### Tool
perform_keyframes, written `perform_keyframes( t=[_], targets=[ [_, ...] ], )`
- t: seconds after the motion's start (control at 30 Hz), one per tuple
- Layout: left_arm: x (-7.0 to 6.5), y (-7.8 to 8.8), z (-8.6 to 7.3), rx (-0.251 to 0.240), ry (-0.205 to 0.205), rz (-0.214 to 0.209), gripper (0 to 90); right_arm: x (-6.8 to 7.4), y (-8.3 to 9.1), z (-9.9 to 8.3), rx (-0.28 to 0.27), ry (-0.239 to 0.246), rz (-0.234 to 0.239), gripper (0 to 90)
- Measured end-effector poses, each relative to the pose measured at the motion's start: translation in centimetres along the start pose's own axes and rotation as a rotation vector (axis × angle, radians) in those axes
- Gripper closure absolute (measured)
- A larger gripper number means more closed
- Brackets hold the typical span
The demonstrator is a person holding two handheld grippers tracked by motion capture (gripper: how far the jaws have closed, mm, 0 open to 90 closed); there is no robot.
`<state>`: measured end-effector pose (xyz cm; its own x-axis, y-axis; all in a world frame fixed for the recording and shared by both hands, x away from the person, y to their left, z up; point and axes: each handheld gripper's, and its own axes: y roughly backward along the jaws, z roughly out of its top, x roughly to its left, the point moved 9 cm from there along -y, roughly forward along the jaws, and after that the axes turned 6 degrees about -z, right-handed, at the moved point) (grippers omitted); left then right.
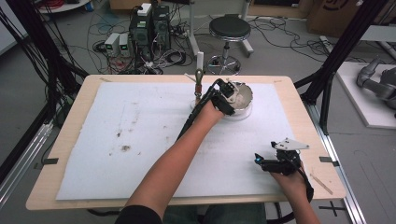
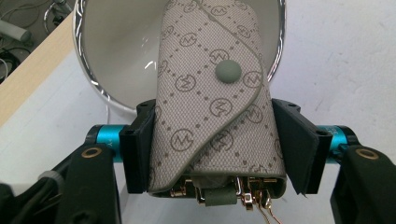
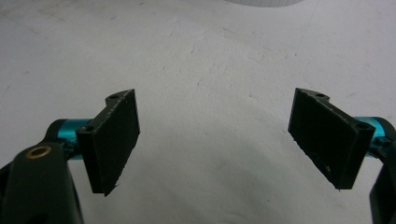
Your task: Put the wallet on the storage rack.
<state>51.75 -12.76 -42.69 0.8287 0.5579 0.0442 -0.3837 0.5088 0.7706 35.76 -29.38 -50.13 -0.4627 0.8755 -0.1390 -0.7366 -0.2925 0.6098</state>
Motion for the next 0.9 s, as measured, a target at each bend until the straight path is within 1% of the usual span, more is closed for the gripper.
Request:
perform_keyframes(
  t=[0.07,0.13,0.2,0.3,0.47,0.53,0.63,0.7,0.83,0.87,0.9],
  targets=[
    [0.0,-0.3,0.3,0.007,0.002,0.003,36.6,0.0,0.0,0.0,-0.001,-0.002,0.0,16.8],
    [0.1,-0.3,0.7,0.016,-0.01,0.021,36.5,0.1,-0.1,0.0,0.001,-0.003,0.001,16.8],
    [0.0,-0.4,1.1,0.013,-0.009,0.01,36.5,0.2,-0.1,0.1,0.0,0.005,0.001,16.8],
    [-0.1,-0.8,1.3,0.032,-0.025,0.02,36.4,0.2,-0.1,0.1,0.002,0.006,0.001,16.8],
    [0.1,-1.5,1.3,0.047,-0.013,0.033,36.3,0.2,-0.1,0.0,0.003,0.001,0.002,16.8],
    [0.2,-1.6,1.5,0.041,-0.007,0.034,36.2,0.1,-0.1,0.0,0.003,0.0,0.002,16.8],
    [0.2,-1.8,1.7,0.043,-0.008,0.034,36.0,0.1,-0.1,0.0,0.003,0.003,0.004,16.8],
    [0.2,-1.9,2.0,0.034,-0.009,0.035,35.8,0.1,-0.1,0.0,0.002,0.003,0.003,16.8],
    [0.1,-2.1,2.2,0.032,-0.023,0.036,35.2,0.1,-0.1,0.0,0.003,-0.001,0.003,16.8],
    [0.0,-2.1,2.3,0.027,-0.031,0.038,34.8,0.1,-0.1,0.0,0.001,0.001,0.003,16.8],
    [-0.1,-2.1,2.4,0.023,-0.053,0.039,33.6,0.1,-0.1,0.0,0.001,0.001,0.003,16.8]
  ],
)
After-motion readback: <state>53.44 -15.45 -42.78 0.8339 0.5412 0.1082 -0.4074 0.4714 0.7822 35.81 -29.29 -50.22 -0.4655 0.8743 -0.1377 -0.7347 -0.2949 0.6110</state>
